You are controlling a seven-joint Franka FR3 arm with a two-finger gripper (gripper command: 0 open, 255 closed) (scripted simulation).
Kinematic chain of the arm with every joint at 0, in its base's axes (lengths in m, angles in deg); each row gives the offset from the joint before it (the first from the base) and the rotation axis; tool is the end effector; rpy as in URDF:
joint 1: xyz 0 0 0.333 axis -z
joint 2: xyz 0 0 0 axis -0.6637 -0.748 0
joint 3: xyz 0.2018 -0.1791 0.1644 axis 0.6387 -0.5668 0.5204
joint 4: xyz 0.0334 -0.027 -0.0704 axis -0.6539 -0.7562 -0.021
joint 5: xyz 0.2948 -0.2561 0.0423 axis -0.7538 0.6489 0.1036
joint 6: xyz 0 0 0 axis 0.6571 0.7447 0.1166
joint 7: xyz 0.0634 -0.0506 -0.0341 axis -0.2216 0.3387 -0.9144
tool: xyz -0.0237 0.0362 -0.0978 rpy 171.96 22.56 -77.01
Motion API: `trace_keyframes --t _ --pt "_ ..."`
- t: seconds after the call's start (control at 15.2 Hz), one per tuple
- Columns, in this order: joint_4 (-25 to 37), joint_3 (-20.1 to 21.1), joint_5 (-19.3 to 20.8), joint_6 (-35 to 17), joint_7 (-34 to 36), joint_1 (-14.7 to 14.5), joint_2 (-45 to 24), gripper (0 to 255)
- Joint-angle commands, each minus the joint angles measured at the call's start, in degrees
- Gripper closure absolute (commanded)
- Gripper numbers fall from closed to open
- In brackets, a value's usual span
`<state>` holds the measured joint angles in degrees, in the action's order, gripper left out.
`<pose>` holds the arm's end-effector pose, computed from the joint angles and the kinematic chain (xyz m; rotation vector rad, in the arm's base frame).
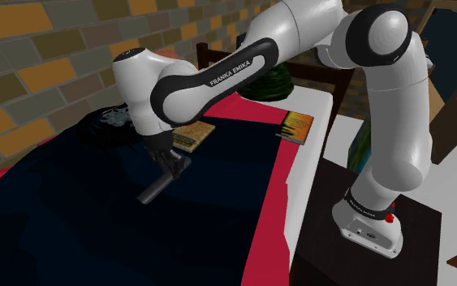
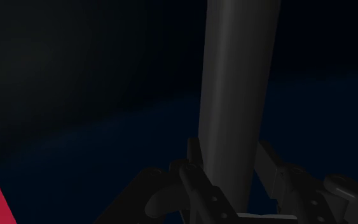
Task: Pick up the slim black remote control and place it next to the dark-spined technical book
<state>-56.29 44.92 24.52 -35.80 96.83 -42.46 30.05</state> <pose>0.5057 0.4138 0.3935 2.3376 -1.9933 -0.0721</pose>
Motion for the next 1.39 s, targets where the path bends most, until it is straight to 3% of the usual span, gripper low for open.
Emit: trace_keyframes --t 0.0,0.07,0.53,0.79,0.99,1.32 --pt "1.0 0.3 -0.4 1.3 -0.3 0.1 0.5 255" --pt "1.0 0.3 -0.5 1.4 -0.3 0.1 0.5 255" --pt "-16.2 3.5 -9.6 -5.0 -11.0 14.2 15.1 255" --pt "-24.0 3.4 -16.4 -7.2 -19.7 20.3 23.9 255" --pt "-29.1 1.8 -21.2 -8.1 -26.6 23.3 30.1 255" --pt "-36.0 -3.2 -26.8 -8.6 -37.3 25.5 38.4 255"
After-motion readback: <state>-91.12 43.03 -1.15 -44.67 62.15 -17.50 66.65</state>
